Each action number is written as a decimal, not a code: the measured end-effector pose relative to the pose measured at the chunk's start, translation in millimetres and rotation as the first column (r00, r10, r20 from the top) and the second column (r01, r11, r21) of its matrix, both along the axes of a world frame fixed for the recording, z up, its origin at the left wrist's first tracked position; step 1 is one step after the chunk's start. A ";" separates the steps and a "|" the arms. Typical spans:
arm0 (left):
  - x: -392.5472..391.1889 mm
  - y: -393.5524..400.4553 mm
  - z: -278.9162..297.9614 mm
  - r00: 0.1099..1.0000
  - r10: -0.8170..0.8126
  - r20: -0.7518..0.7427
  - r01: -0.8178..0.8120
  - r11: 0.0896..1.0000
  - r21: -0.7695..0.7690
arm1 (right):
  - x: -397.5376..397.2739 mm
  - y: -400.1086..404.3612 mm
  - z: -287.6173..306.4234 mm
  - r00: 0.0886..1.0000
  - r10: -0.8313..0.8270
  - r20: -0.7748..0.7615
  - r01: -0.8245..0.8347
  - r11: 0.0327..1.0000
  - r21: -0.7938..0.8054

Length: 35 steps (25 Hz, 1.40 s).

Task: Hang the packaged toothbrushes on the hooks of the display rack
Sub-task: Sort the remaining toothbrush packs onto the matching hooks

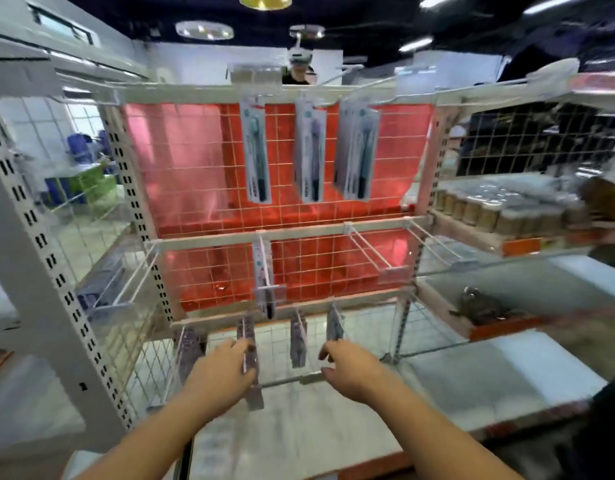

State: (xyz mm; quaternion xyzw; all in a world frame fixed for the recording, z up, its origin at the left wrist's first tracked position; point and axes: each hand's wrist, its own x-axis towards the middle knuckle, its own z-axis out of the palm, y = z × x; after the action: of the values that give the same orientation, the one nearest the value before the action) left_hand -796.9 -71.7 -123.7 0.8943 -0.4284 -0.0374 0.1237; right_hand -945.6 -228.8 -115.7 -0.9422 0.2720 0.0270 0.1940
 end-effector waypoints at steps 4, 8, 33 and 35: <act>-43.8 -33.0 8.1 0.999 -0.050 0.009 0.050 0.999 0.020 | -45.9 -22.2 3.9 1.000 -0.014 -0.027 0.013 1.000 -0.023; -90.5 -62.9 -11.3 0.990 -0.140 -0.011 0.140 0.984 0.111 | -78.6 -38.3 -19.3 0.994 -0.008 -0.107 0.012 0.999 0.040; -96.8 -160.9 -45.6 0.988 0.021 -0.151 0.009 0.981 0.195 | -75.8 -159.5 -72.3 0.984 -0.019 -0.179 0.037 0.994 0.098; -88.7 -180.8 -52.5 0.985 0.020 -0.172 0.010 0.985 0.171 | -67.2 -174.4 -80.0 0.982 -0.034 -0.184 0.056 0.991 0.118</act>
State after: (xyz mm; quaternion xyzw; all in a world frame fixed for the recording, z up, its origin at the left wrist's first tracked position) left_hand -885.7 -252.5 -176.2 0.8960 -0.4092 -0.1510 0.0832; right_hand -1012.8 -403.2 -195.7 -0.9157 0.3076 0.1250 0.2263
